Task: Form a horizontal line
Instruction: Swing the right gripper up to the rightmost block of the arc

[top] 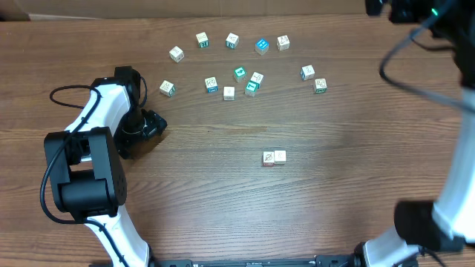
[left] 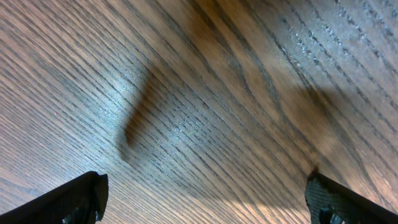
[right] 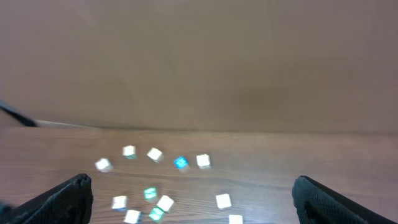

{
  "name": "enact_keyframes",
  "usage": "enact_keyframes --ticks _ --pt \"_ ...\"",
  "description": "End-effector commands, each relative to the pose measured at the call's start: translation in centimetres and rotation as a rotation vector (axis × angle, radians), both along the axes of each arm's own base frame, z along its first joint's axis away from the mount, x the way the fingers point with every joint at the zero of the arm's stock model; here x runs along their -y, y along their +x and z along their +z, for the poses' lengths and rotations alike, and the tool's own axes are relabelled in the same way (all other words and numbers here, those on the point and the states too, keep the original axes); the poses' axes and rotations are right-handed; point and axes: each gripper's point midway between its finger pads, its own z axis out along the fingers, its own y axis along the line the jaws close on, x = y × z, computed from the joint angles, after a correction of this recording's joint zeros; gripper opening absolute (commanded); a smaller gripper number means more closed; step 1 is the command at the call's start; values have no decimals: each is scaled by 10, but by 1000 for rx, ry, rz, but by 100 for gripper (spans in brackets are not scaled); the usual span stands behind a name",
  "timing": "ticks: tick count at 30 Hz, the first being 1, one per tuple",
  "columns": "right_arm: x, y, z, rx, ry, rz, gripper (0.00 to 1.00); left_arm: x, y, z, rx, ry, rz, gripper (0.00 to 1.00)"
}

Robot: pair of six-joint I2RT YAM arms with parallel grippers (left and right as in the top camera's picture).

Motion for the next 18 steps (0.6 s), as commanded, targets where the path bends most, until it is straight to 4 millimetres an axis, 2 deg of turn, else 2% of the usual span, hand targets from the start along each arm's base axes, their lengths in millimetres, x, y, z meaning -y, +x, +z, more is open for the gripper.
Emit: enact_keyframes --ticks 1,7,12,15,18 --pt "17 41 -49 -104 -66 -88 100 -3 -1 1 -1 19 -14 99" --pt "30 94 -147 -299 -112 -130 100 -4 1 0 7 20 -14 99" --pt "31 121 -216 -411 -155 -98 100 -4 6 0 28 22 -13 100" --pt "30 129 -249 -467 -153 -94 100 -4 6 0 28 22 -14 100" --pt "14 121 -269 -540 -93 -22 100 -4 6 0 28 22 -14 100"
